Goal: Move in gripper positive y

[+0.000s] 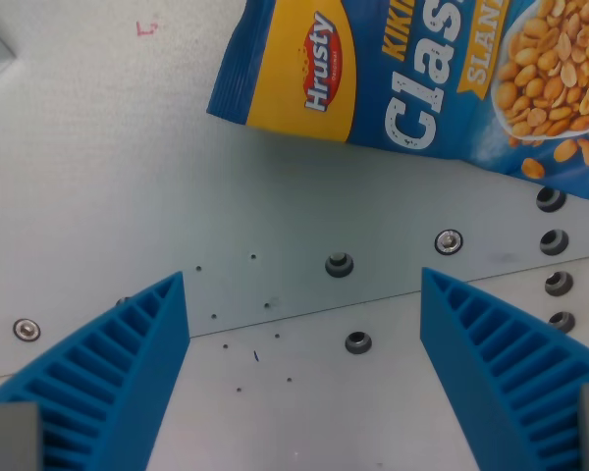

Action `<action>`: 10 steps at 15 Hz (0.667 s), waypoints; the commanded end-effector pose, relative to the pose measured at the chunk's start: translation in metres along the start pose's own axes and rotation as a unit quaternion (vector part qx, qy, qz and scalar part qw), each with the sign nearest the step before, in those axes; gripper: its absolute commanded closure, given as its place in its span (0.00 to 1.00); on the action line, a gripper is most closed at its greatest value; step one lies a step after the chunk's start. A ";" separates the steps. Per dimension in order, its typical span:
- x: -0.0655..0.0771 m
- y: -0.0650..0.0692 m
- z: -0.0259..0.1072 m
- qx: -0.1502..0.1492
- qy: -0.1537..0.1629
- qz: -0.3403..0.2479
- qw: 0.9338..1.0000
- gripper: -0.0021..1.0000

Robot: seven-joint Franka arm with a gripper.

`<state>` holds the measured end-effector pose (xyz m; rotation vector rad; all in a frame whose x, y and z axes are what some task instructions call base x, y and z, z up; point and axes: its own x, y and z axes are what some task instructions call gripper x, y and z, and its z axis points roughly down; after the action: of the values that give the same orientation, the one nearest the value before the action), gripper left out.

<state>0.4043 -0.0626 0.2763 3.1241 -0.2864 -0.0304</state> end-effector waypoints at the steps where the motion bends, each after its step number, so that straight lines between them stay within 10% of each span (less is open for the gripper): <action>1: 0.000 0.005 -0.002 0.000 0.003 0.000 1.000 0.00; 10: 0.000 0.050 -0.002 0.000 0.003 0.000 1.000 0.00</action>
<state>0.3952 -0.1062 0.2764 3.1182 -0.3060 -0.0319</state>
